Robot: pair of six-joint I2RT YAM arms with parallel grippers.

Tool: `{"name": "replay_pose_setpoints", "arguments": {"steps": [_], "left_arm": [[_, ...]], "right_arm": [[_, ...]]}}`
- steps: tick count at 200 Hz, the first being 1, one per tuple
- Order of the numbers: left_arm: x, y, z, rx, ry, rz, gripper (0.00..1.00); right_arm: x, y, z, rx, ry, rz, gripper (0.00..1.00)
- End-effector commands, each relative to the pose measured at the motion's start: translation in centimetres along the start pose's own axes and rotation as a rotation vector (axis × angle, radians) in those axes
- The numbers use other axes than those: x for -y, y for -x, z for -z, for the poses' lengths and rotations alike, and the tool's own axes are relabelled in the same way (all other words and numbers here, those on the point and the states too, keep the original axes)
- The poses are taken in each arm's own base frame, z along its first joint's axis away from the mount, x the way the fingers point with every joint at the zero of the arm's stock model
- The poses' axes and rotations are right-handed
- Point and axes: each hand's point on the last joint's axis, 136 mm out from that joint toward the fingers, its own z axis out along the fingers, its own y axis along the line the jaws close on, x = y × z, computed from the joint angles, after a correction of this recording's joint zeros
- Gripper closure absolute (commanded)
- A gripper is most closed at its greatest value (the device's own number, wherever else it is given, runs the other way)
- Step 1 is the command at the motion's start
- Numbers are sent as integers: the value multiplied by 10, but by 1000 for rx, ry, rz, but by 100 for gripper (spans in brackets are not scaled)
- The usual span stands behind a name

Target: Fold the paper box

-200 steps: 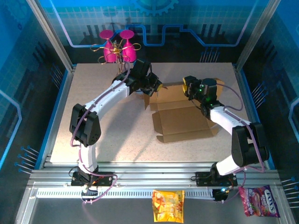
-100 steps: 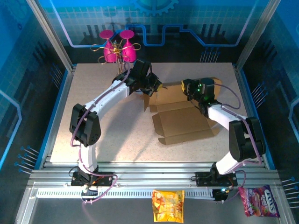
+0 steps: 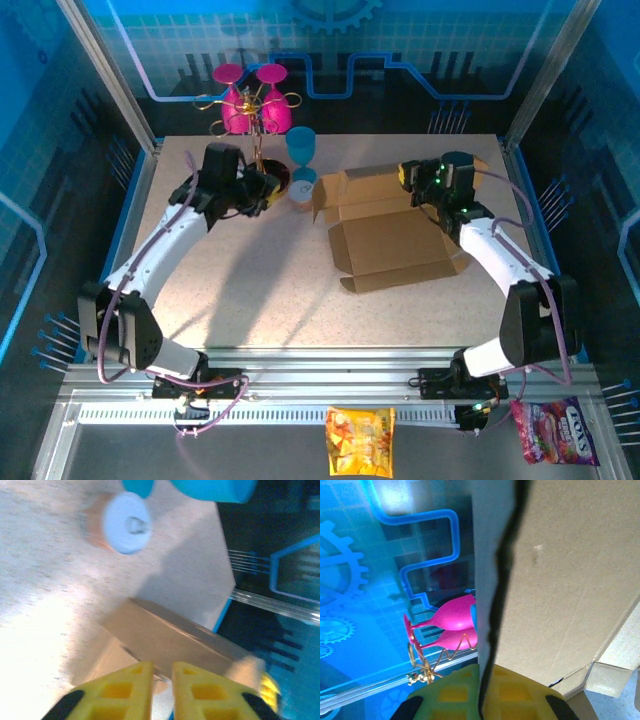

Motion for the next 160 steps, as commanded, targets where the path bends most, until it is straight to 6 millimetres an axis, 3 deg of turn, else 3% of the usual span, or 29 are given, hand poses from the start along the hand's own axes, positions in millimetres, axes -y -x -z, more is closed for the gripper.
{"name": "replay_pose_setpoints", "arguments": {"steps": [1, 29, 74, 129, 160], "left_arm": [[-44, -19, -39, -119, 27, 33, 90], [-62, -28, -83, -170, -30, 70, 97], [-41, -40, -123, -205, -163, 49, 88], [-59, -44, -153, -196, -262, 144, 80], [-55, -41, -160, -184, -306, 151, 76]], "right_arm": [[-16, -1, 18, 3, -16, -38, 100], [-22, -2, 21, 2, -17, -52, 100], [-27, -2, 23, 2, -19, -91, 100], [-29, 2, 21, 3, -26, -130, 100], [-28, 0, 22, -5, -34, -132, 100]]}}
